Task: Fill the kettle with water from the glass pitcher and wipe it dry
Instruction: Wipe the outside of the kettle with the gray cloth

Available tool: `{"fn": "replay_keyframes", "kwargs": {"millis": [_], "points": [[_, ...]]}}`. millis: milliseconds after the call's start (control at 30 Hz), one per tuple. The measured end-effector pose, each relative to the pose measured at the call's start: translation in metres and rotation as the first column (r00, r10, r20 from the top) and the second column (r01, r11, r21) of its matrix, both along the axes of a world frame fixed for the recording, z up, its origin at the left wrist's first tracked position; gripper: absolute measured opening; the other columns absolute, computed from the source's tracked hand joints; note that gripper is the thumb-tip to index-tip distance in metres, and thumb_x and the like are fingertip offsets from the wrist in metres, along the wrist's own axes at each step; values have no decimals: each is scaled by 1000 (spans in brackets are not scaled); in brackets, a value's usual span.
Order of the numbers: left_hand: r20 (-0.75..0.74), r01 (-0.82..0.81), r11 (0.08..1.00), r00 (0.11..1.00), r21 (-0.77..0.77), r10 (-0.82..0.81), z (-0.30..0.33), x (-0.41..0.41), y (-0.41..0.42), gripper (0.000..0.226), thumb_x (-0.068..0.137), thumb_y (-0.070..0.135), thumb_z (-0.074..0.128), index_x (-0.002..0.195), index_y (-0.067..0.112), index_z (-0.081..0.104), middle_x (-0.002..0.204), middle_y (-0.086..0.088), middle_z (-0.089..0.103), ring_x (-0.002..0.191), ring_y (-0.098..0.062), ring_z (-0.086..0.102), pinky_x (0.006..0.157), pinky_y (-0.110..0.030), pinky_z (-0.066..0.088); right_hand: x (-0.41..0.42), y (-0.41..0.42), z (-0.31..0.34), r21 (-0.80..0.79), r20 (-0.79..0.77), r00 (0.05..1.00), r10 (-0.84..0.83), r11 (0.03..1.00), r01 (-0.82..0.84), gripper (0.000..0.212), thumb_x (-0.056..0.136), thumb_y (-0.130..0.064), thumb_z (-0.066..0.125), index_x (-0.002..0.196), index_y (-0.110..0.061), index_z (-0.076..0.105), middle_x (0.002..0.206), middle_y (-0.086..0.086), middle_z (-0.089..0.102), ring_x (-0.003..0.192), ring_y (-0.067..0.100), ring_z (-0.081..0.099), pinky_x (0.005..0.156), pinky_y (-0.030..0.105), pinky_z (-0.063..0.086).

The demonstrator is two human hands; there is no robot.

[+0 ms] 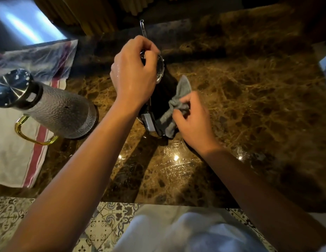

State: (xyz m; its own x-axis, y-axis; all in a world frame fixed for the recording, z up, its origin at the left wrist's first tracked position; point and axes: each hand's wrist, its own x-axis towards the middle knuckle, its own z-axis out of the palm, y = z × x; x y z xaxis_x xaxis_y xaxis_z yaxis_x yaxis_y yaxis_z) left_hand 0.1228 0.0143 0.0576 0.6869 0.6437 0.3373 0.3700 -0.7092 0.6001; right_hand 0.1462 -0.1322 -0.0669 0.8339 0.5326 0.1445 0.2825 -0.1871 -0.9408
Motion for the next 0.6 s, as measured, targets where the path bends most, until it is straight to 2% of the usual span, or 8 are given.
{"fn": "replay_keyframes", "kwargs": {"millis": [100,167,233,300,367,467,533,600], "points": [[-2,21,1000,1000,-21,-21,1,0,1,24,101,26,47,106,23,70,103,14,68,94,-4,63,88,-36,54,3,-11,-16,-137,-68,997,-35,990,25,15,97,-19,63,105,-22,51,94,0,62,60,11,50,58,32,40],[-2,30,999,1000,-41,-30,1,1,2,23,100,27,47,106,23,70,103,14,67,93,-6,64,88,-43,55,8,-8,-4,-62,-55,998,-35,998,32,14,98,-20,66,108,-19,56,96,0,64,67,7,56,60,29,44],[-3,33,999,999,-38,-33,1,2,1,23,100,27,48,106,23,70,102,14,68,91,-6,62,87,-44,55,10,5,20,53,14,999,-29,998,28,17,98,-24,67,112,-18,59,100,-1,66,80,6,63,65,24,49],[0,33,999,999,-26,-33,1,3,1,23,100,26,48,106,23,70,103,13,68,88,-5,60,85,-42,55,11,20,41,122,66,997,-40,992,32,21,95,-23,66,114,-20,57,102,-6,64,76,-2,56,63,12,40],[7,35,999,999,-24,-35,0,3,2,23,99,26,48,106,23,70,103,13,69,88,-4,61,84,-39,55,10,28,48,131,82,995,-58,990,47,24,91,-18,62,113,-17,53,100,-7,59,72,1,50,62,12,35],[19,37,999,999,-32,-36,-1,3,3,24,99,27,49,106,23,71,103,13,69,91,-4,62,84,-35,55,6,20,32,41,88,994,-60,998,57,19,91,-13,59,108,-13,50,98,2,56,77,15,53,60,28,42],[21,37,999,999,-33,-37,-1,3,4,24,98,27,49,105,24,71,103,14,68,92,-4,62,84,-34,54,6,10,18,-50,23,999,-44,998,45,15,94,-12,58,105,-14,48,99,7,56,82,25,59,65,49,54],[24,45,998,999,-37,-44,-1,4,4,23,98,26,49,103,25,72,102,15,68,92,-4,62,84,-35,54,9,3,14,-105,-60,998,-24,994,18,15,96,-12,57,105,-17,46,101,9,57,81,36,63,65,59,57]]}}
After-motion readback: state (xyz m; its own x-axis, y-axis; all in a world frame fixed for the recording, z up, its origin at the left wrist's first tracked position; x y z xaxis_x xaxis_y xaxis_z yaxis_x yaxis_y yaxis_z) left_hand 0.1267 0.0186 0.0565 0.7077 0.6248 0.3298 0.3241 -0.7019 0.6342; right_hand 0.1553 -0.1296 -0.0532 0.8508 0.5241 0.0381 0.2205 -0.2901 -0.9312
